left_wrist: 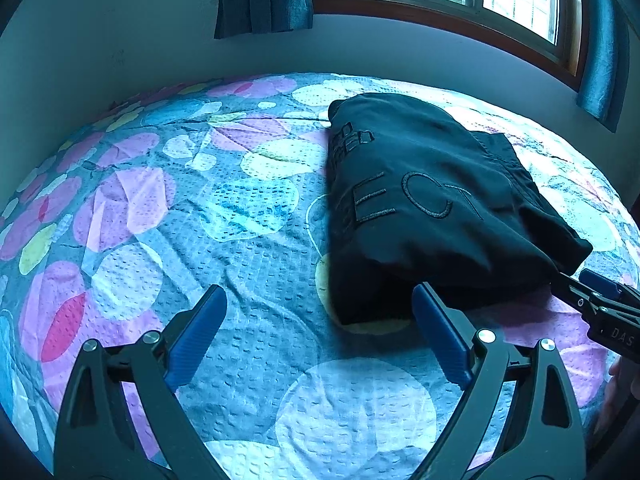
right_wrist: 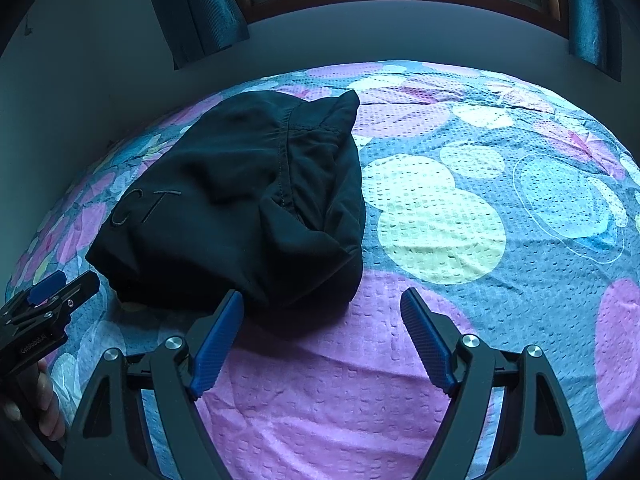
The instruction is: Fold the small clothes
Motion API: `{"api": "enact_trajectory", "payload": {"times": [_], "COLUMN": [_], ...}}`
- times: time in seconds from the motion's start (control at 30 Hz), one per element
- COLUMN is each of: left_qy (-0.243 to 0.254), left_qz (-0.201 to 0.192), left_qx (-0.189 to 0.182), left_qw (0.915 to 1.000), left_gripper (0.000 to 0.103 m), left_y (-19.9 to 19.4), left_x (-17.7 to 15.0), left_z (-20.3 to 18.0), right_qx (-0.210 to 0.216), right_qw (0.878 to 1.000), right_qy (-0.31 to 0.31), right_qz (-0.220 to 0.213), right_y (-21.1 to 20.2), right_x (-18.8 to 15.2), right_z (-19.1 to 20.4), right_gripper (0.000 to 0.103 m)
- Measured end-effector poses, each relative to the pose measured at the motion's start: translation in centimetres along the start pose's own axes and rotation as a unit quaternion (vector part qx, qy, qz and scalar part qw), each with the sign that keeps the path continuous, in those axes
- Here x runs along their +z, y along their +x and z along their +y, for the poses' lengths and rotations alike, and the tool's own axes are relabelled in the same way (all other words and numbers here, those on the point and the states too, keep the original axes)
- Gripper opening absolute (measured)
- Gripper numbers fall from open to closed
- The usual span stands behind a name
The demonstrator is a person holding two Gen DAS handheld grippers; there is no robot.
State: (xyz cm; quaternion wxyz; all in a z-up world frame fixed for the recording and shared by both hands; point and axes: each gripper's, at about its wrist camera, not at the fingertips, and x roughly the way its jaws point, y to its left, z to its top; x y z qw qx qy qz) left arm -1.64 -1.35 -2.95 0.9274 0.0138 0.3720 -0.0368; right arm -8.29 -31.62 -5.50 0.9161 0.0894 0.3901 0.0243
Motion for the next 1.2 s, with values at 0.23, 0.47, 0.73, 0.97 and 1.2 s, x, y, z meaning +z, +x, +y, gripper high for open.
{"api": "enact_trajectory", "payload": {"times": [0.23,0.47,0.73,0.97,1.2], "left_qy": [0.004,0.005,-0.01,-0.028,-0.041], "left_qz": [0.001,0.001,0.002,-0.051,-0.037], "left_qx": [0.013,0.014,-0.005,-0.03,0.016], "left_qw": [0.9999,0.9999,0.9999,0.9978,0.9983], "left_gripper": [0.094,0.094,0.101,0.101,0.101], "left_y": [0.2,0.2,0.0,-2.1,-0.1], "left_x": [-0.1,-0.1,0.0,1.4,5.2], "left_z": [0.0,0.0,0.3,1.4,6.2], "right_qx": [0.0,0.001,0.003,0.015,0.038], "right_qw": [1.0,1.0,1.0,1.0,0.998], "right_qy": [0.001,0.002,0.002,0.006,0.031], "right_qz": [0.0,0.003,0.008,-0.001,-0.041], "right_y": [0.0,0.1,0.4,-0.1,-3.3], "right_x": [0.0,-0.1,-0.2,-0.1,3.2], "right_z": [0.0,0.0,0.1,0.3,-1.7], "right_gripper": [0.08,0.08,0.08,0.08,0.083]}}
